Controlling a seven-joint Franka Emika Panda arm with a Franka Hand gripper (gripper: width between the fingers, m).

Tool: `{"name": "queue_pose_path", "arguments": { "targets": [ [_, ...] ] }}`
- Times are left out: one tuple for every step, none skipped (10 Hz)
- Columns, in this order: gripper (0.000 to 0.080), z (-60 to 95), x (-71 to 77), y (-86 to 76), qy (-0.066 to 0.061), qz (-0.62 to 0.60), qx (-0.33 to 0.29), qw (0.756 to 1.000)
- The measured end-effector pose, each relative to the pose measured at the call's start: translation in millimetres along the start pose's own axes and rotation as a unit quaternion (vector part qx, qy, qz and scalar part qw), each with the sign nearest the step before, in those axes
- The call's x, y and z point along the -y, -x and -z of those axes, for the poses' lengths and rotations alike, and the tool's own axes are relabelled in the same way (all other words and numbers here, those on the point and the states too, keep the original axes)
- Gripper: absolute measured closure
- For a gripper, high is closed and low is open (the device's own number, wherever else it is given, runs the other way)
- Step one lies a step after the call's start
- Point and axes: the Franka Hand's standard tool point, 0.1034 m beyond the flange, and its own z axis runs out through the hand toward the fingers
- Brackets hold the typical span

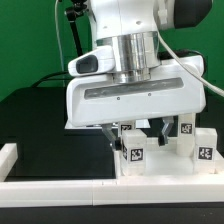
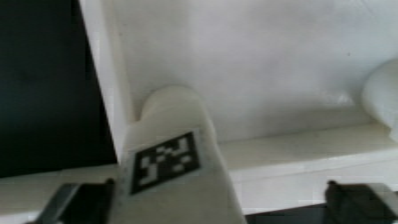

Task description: Assemble square table

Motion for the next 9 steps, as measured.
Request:
{"name": "queue_pose_path", "arguments": {
  "targets": [
    [0.0407,0.2,-3.4,-0.2,0.002,-0.009,0.0,1.0],
    [0.0407,0.0,-8.8,0.0,0.005,-0.018,0.0,1.0],
    [0.0508,-0.2,-9.2,-0.1,0.004,-0.049,0.0,0.999],
    [0.0508,-0.1,-9.7,-0.4,0.005,-0.091,-0.001,0.996],
    [0.0508,-0.2,-10.1,-0.4,0.005,-0.118,-0.002,0.993],
    [0.0508,-0.3,-10.4,-0.4,0.004,-0.151,-0.002,0.988],
    [0.0508,-0.4,-10.4,-0.2,0.004,-0.197,-0.002,0.98],
    [0.0508,-0.8,-10.6,1.1,0.002,-0.294,0.002,0.956],
    [0.0508,-1.3,-9.8,2.3,-0.004,-0.378,0.006,0.926]
  ]
}}
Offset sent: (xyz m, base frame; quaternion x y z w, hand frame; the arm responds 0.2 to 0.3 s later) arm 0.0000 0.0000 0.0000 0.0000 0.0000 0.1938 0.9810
